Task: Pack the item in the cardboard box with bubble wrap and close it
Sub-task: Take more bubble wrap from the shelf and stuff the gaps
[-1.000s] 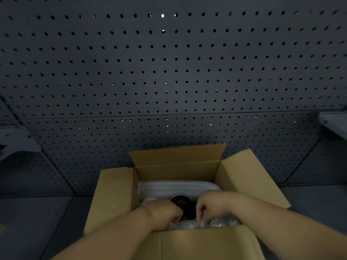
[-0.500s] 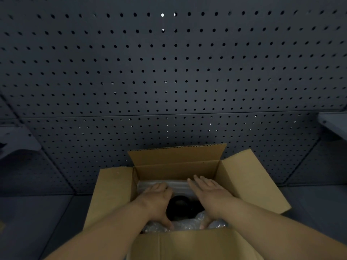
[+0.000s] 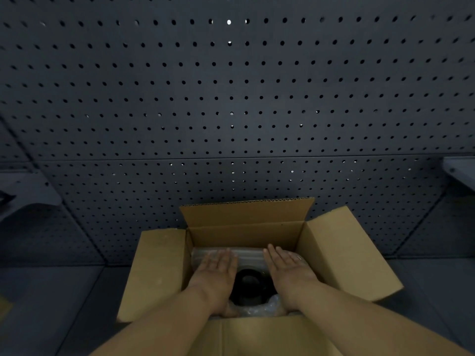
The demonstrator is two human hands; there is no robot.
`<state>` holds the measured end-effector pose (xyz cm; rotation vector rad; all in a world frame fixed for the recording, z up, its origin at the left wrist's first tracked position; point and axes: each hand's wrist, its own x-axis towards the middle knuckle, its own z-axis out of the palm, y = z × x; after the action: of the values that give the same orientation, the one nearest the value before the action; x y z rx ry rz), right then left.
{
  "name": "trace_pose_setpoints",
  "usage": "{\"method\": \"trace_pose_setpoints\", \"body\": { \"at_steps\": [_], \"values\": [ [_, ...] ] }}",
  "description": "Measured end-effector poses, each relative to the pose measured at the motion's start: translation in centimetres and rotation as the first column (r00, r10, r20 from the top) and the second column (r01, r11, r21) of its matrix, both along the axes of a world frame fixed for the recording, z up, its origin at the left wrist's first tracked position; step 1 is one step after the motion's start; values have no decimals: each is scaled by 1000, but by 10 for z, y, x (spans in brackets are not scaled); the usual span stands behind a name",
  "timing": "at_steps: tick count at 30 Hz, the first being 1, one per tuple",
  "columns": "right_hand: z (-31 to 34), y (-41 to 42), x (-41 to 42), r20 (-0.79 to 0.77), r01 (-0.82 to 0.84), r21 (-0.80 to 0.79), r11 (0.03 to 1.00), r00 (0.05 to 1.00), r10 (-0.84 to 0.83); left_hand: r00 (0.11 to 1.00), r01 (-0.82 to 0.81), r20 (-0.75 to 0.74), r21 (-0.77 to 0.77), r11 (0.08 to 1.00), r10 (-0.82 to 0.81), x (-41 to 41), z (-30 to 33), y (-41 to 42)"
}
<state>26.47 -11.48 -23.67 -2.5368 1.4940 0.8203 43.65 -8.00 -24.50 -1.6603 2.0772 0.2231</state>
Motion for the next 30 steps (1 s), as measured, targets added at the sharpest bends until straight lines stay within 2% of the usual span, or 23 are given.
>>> {"method": "trace_pose_setpoints", "body": {
  "at_steps": [4, 9, 12, 26, 30],
  "values": [
    [-4, 2, 2, -19, -7, -49, 999, 1000, 6, 1000, -11, -11, -29, 1000, 11, 1, -1, 1],
    [5, -11, -7, 8, 14, 71, 997, 1000, -15, 991, -64, -116, 77, 995, 72, 14, 1, -9],
    [5, -17, -16, 6, 38, 86, 996, 999, -39, 985, -63, -155, 112, 992, 80, 19, 3, -14],
    [-18, -15, -5, -88, 80, 20, 997, 993, -78, 997, 2, 74, 35, 999, -5, 2, -2, -17],
    [-9, -18, -4, -66, 92, 94, 991, 994, -86, 999, 0, 50, 22, 1000, -1, 3, -3, -17]
  ]
}}
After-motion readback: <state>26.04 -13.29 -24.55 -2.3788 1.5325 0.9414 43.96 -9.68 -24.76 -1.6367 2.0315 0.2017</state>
